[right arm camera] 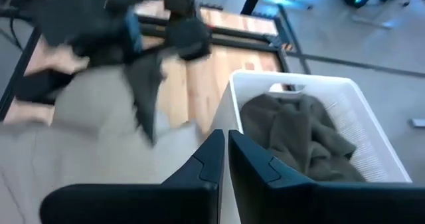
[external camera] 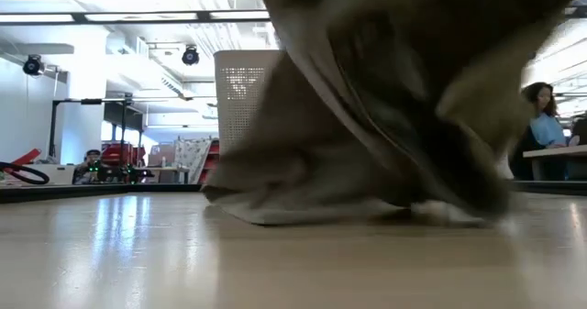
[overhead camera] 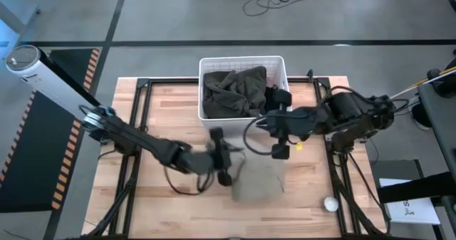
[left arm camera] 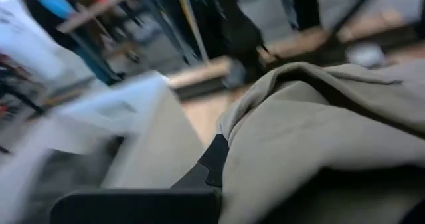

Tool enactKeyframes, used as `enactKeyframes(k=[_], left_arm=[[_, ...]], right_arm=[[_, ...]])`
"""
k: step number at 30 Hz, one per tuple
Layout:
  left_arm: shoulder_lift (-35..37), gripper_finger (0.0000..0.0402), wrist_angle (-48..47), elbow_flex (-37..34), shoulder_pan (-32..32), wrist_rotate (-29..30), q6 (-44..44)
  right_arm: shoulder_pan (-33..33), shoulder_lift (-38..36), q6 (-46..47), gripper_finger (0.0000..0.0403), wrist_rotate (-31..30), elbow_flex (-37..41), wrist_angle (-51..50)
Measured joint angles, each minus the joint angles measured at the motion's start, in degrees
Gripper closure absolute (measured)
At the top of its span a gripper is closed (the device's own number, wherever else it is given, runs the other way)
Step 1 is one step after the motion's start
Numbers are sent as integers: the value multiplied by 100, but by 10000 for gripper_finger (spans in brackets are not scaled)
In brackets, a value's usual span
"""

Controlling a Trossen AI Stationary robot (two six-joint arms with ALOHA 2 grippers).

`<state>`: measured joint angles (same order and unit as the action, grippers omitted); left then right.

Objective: Sort clothes
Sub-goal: Put the brown pants into the white bin

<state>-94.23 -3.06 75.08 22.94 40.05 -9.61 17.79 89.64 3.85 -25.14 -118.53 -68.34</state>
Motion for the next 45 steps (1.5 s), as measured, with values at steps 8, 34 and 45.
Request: enactKeyframes(k=[8, 34, 45], left_arm=[[1280, 401, 269, 29, -233, 254, -777], [1590, 401, 94, 1920, -2924, -1634, -1681], [597, 401, -153, 1911, -4563, -4118, -122]], right_arm=[[76, -327, -74, 403, -527, -27, 52], [67, -640, -522, 403, -2215, -165, 182], [27, -679, -639, 403, -2455, -304, 224]])
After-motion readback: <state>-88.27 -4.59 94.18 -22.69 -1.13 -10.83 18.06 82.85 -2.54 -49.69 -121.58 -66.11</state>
